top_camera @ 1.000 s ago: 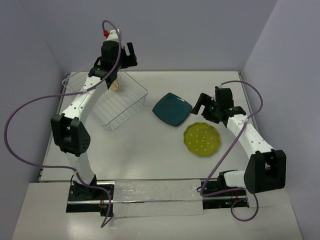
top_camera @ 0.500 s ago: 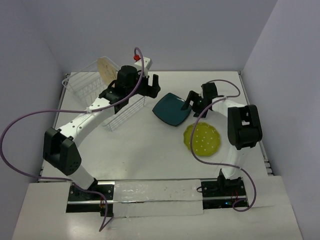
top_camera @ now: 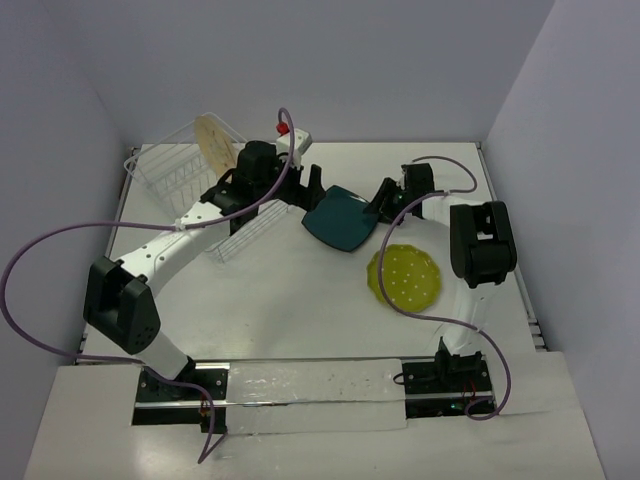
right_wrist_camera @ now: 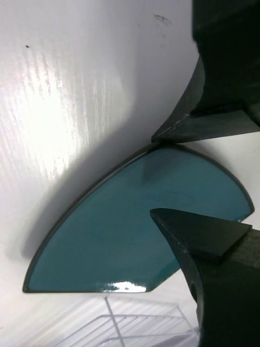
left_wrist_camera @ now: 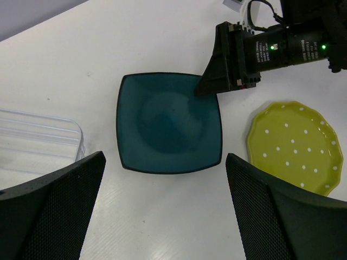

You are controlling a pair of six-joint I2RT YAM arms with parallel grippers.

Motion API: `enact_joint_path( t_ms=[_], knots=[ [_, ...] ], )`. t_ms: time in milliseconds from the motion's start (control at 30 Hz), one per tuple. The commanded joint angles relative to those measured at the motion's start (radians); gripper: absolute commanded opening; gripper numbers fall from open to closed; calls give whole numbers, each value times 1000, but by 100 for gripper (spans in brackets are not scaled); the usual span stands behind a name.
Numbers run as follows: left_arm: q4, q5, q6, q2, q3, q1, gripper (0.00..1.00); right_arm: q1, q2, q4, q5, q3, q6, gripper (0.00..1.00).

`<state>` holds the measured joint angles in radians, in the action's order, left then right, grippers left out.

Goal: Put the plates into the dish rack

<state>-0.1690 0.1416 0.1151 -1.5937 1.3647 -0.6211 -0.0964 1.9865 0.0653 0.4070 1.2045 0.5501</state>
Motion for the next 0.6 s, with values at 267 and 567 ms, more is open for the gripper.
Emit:
enact_joint_path(
  t_ms=[267, 567],
  knots=[
    [-32, 45, -262, -113, 52, -147, 99, 6, -38, 28, -5, -43, 33, 0],
    [-20, -144, -324, -272, 123, -266, 99, 6, -158, 174, -20, -31, 28, 0]
  ],
)
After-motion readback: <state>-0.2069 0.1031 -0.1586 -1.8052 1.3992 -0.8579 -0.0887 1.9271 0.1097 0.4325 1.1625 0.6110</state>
